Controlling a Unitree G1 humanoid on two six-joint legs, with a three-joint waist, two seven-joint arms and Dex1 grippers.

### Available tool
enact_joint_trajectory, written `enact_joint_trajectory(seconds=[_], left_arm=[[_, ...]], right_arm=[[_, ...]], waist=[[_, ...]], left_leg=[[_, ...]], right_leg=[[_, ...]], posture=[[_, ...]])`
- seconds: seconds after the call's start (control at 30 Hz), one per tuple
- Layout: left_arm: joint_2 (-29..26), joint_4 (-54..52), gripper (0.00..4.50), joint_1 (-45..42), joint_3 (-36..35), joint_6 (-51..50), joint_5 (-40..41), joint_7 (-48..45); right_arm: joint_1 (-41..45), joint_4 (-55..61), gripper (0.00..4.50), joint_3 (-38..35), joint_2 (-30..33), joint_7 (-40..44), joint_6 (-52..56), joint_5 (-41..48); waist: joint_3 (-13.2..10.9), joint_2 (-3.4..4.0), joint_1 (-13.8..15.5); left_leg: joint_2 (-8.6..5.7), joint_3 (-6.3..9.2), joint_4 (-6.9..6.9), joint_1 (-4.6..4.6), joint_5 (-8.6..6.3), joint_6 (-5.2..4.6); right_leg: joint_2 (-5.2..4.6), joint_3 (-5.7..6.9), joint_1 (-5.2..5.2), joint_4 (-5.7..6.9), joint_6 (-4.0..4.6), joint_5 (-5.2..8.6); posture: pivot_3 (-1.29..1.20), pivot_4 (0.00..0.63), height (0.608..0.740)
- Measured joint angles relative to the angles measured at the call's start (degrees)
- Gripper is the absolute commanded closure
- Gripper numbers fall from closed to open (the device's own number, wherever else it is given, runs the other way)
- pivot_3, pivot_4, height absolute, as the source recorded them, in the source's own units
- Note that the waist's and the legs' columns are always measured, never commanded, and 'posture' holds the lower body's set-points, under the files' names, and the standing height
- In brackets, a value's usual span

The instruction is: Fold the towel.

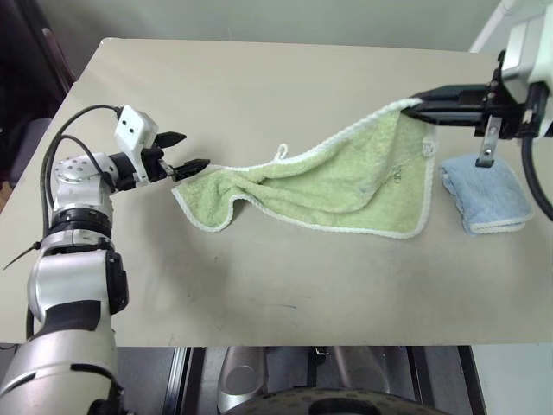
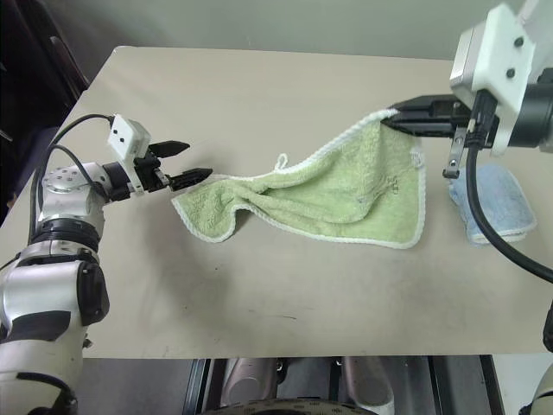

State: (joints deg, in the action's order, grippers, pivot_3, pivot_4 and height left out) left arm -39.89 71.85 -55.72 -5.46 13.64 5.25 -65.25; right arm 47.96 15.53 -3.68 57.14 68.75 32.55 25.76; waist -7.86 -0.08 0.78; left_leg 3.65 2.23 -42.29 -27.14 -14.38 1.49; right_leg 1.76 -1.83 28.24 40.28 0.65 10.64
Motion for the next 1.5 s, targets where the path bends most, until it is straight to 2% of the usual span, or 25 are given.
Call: enact_joint_trajectory(seconds=[0.33,0.63,0.97,1.23,1.33,1.5], left_arm=[[1.36,2.38,0.00,-0.06,0.10,-0.14,-3.37,3.52],[3.66,3.75,0.00,-1.42,-0.12,-5.28,-4.50,6.93],[5.29,4.30,0.00,-2.86,1.09,-6.04,-7.12,4.81],[4.73,4.43,0.00,-5.85,4.88,-9.30,-11.69,-1.85],[4.67,4.39,0.64,-6.38,5.74,-9.85,-12.77,-2.04],[4.65,4.39,2.38,-6.83,5.63,-11.57,-13.09,-2.13]], right_arm=[[6.89,-1.98,4.45,0.59,0.51,1.80,-0.39,1.17],[8.03,0.28,4.45,0.61,1.76,2.97,2.64,3.95],[8.20,3.47,4.45,0.60,2.91,2.91,5.19,6.72],[8.56,4.93,4.45,0.60,4.18,2.74,6.12,7.27],[8.56,5.09,4.50,0.60,4.38,2.55,6.37,7.29],[7.75,5.30,4.50,0.45,4.59,1.99,6.42,7.30]], waist=[[0.00,0.00,-0.07],[0.00,0.00,-0.04],[0.00,0.00,0.04],[0.02,-0.01,0.14],[0.03,0.00,0.15],[0.03,0.00,0.15]], left_leg=[[-0.01,-0.03,-0.35,-0.12,0.07,0.04],[-0.02,-0.02,-0.67,-0.28,0.08,0.02],[-0.05,-0.01,-0.82,-0.45,0.08,0.01],[-0.08,0.01,-0.87,-0.49,0.05,-0.03],[-0.08,0.00,-0.87,-0.48,0.05,-0.04],[-0.09,-0.01,-0.88,-0.48,0.05,-0.04]], right_leg=[[0.00,0.02,0.29,0.66,0.00,0.24],[0.00,0.04,0.34,0.76,0.05,0.22],[0.00,0.05,0.45,0.83,0.02,0.22],[-0.02,0.04,0.46,0.85,-0.07,0.27],[-0.02,0.03,0.45,0.85,-0.16,0.32],[-0.03,0.03,0.45,0.85,-0.20,0.33]], posture=[[0.00,0.150,0.697],[0.00,0.150,0.697],[0.00,0.150,0.697],[0.00,0.150,0.697],[0.00,0.150,0.697],[0.00,0.150,0.697]])
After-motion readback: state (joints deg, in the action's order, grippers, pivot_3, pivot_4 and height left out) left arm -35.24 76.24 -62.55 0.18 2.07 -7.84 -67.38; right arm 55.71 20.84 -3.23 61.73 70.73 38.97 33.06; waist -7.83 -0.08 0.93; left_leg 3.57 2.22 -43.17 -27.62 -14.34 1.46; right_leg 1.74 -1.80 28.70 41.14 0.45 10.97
